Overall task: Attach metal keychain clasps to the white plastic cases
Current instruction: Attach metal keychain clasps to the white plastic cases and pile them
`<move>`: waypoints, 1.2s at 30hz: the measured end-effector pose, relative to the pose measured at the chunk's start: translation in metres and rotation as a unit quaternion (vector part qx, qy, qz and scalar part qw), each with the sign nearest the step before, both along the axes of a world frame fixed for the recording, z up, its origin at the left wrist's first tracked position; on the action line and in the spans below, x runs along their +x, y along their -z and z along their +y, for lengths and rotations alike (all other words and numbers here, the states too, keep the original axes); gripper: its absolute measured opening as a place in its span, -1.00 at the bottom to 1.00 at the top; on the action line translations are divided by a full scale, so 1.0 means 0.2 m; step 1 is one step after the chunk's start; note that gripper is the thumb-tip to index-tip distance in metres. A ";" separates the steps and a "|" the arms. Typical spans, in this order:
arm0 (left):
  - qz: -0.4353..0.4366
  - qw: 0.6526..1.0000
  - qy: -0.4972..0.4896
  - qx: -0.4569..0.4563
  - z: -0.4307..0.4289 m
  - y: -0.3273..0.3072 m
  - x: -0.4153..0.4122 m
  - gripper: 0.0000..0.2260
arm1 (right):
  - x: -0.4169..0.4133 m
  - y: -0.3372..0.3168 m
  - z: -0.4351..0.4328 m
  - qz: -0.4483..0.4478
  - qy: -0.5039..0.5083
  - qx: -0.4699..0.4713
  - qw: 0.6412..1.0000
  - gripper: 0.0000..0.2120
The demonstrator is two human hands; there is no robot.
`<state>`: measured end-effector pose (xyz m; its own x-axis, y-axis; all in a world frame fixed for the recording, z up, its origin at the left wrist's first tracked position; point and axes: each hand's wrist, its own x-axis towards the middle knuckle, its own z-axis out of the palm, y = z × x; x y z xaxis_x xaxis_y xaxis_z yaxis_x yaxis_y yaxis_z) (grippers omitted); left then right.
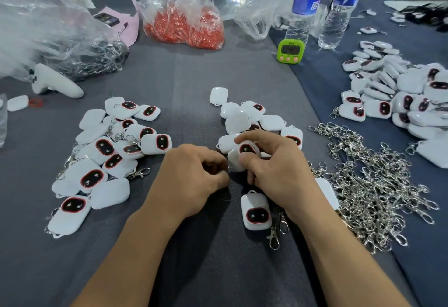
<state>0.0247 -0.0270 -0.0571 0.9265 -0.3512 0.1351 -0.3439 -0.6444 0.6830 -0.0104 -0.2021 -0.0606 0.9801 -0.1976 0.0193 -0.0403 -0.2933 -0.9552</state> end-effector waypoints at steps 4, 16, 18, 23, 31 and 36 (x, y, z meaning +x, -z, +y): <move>0.005 1.000 0.008 0.002 0.01 -0.01 0.00 -0.89 | 0.00 0.00 0.01 -0.011 0.005 -0.012 1.000 -0.74; 0.008 1.000 0.006 -0.009 0.00 -0.01 -0.01 -0.86 | 0.00 -0.01 0.00 -0.019 -0.003 -0.052 0.998 -0.75; 0.007 1.000 0.004 -0.008 0.00 -0.01 -0.01 -0.86 | 0.00 -0.01 0.00 -0.021 -0.006 -0.067 0.998 -0.75; -0.024 0.999 -0.025 0.012 -0.02 -0.01 -0.04 -0.91 | 0.00 -0.02 0.00 -0.011 -0.007 -0.069 0.998 -0.77; -0.043 0.997 -0.062 0.032 -0.06 -0.03 -0.08 -0.96 | -0.02 -0.02 0.01 0.004 0.008 -0.067 0.998 -0.79; -0.057 0.996 -0.054 -0.049 -0.05 -0.02 -0.06 -0.86 | 0.00 -0.03 0.01 0.041 0.044 0.076 0.995 -0.78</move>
<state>0.0125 -0.0369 -0.0523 0.9349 -0.2295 0.2705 -0.3548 -0.6139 0.7051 -0.0106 -0.2000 -0.0555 0.9557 -0.2780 -0.0966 -0.1392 -0.1381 -0.9806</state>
